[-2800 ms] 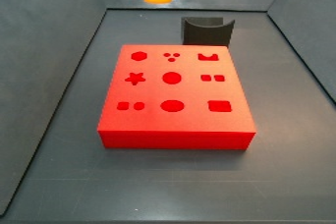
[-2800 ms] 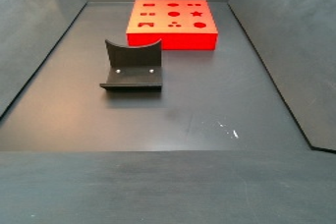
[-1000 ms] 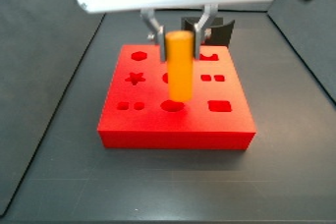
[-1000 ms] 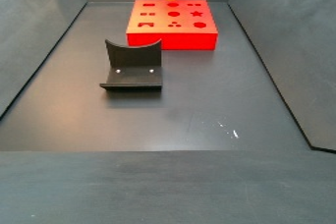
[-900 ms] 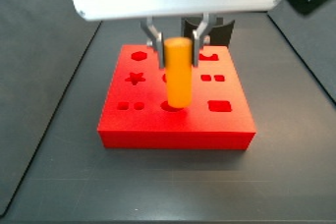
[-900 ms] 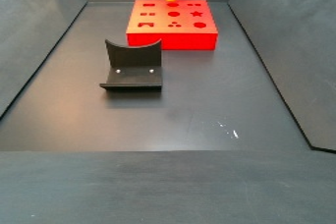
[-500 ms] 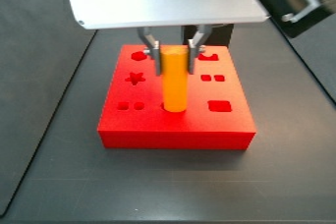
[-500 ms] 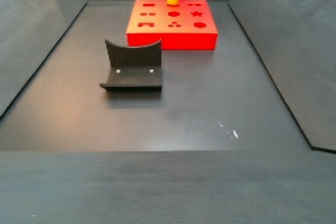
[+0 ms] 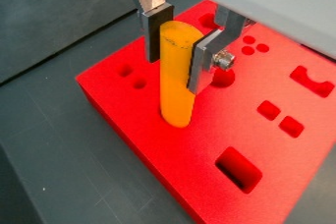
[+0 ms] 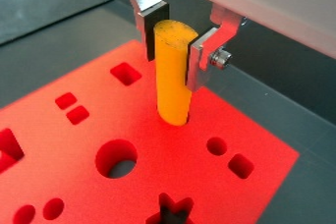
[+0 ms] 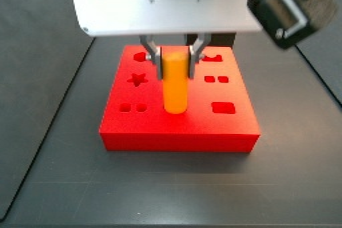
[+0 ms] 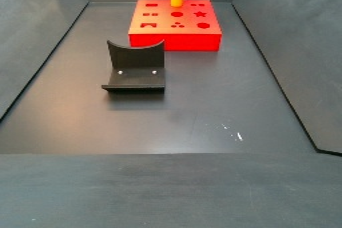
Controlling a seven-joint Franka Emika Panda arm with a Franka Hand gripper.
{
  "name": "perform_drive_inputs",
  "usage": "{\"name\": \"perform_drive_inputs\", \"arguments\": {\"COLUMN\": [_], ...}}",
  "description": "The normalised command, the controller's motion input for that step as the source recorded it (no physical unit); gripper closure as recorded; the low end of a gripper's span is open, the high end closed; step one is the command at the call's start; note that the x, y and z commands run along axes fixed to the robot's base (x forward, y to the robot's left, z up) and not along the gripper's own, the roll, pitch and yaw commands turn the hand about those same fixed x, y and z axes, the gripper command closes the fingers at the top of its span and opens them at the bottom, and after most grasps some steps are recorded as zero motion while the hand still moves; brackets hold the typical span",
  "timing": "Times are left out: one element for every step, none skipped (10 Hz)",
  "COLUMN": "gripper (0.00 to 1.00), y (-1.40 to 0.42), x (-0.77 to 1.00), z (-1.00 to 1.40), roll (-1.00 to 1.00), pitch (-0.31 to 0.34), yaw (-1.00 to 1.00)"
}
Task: Insert the oval object.
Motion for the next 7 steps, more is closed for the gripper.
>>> {"name": "perform_drive_inputs", "arguments": {"gripper": [1.00,1.00,1.00,1.00,1.00,1.00,1.00], "y": [-0.02,0.00,-0.01,0.00,0.00,-0.01,-0.15], "x": [0.00,0.02,0.22,0.24,0.21,0.16,0.08], "z": [-0.25,-0.05,-0.78,-1.00,-1.00,-0.93,-0.69], "roll": [0.10,0.00,0.12,0.09,0.10,0.17,0.28], "pitch": [0.024,0.000,0.073,0.000,0.000,0.033,0.094], "yaw": [0.00,0.00,0.00,0.00,-0.01,-0.01,0.00]}}
